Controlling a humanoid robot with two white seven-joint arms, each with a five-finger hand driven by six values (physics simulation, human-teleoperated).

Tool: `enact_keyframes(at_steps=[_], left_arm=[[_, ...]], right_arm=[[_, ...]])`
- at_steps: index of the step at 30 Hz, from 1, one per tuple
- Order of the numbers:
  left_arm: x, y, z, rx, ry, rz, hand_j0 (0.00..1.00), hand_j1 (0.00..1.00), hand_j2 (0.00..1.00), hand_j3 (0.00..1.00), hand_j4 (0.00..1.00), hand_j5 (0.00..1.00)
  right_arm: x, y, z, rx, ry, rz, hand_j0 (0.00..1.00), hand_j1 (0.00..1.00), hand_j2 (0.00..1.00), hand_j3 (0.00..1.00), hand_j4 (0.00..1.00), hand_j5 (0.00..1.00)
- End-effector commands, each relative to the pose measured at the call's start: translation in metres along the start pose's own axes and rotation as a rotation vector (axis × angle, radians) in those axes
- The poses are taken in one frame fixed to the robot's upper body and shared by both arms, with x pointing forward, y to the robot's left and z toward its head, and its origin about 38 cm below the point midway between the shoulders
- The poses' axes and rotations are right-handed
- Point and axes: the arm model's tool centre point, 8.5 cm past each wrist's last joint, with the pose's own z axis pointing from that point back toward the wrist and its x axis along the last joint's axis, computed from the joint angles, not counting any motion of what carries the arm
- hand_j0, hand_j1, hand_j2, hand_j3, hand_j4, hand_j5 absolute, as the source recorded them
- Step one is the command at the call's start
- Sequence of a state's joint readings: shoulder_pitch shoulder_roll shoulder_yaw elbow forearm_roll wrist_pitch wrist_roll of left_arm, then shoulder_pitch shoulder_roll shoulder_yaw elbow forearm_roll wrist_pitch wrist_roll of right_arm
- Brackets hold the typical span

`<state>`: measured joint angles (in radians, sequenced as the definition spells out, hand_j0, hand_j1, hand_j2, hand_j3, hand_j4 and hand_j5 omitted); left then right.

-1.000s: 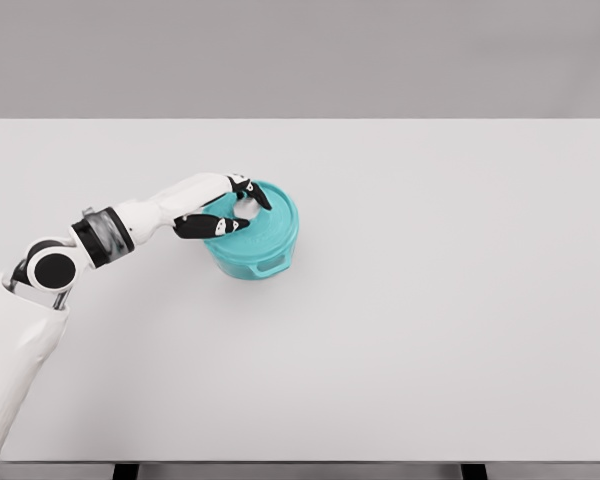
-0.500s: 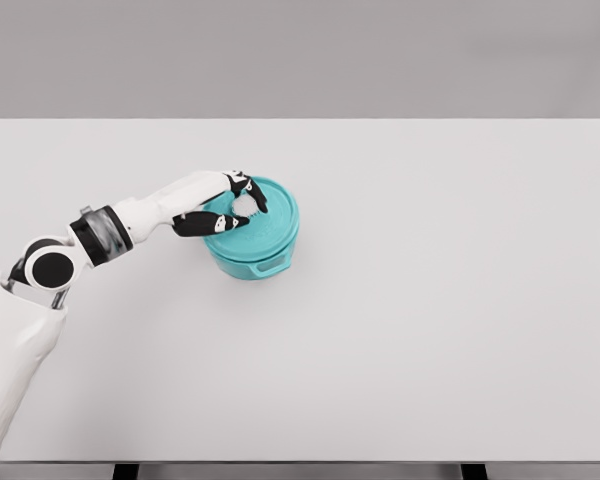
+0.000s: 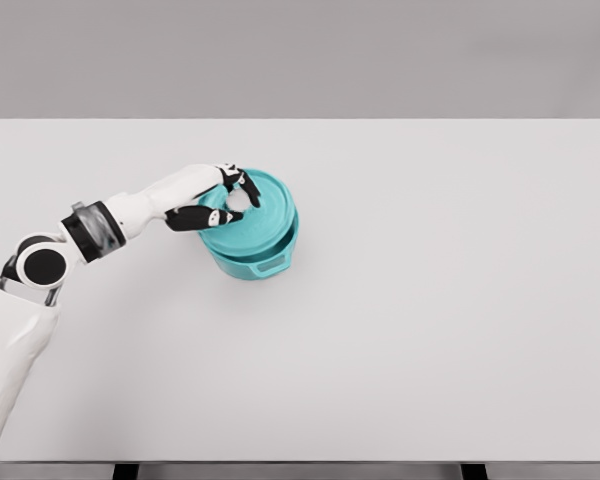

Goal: Open the lid of the pot with left arm

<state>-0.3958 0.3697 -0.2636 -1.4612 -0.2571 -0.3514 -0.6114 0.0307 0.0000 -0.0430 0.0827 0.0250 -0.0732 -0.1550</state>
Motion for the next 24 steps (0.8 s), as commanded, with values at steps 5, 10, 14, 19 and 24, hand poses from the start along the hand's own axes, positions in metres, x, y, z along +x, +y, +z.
enact_keyframes(at_steps=[5,10,14,19,24], left_arm=[[-0.003,0.007,0.005,0.020,0.008,0.001,0.44,0.44,0.44,0.44,0.44,0.44],[-0.006,0.014,0.011,0.038,0.020,-0.005,0.44,0.44,0.44,0.44,0.44,0.44],[-0.010,0.020,0.018,0.046,0.036,-0.013,0.44,0.44,0.44,0.44,0.44,0.44],[-0.013,0.025,0.025,0.053,0.050,-0.023,0.44,0.44,0.44,0.44,0.44,0.44],[-0.017,0.031,0.031,0.064,0.065,-0.029,0.44,0.44,0.44,0.44,0.44,0.44]], right_arm=[[0.000,0.000,0.000,0.000,0.000,0.000,1.00,1.00,1.00,1.00,1.00,1.00],[0.000,0.000,0.000,0.000,0.000,0.000,1.00,1.00,1.00,1.00,1.00,1.00],[0.000,0.000,0.000,0.000,0.000,0.000,1.00,1.00,1.00,1.00,1.00,1.00],[0.000,0.000,0.000,0.000,0.000,0.000,1.00,1.00,1.00,1.00,1.00,1.00],[0.000,0.000,0.000,0.000,0.000,0.000,1.00,1.00,1.00,1.00,1.00,1.00]])
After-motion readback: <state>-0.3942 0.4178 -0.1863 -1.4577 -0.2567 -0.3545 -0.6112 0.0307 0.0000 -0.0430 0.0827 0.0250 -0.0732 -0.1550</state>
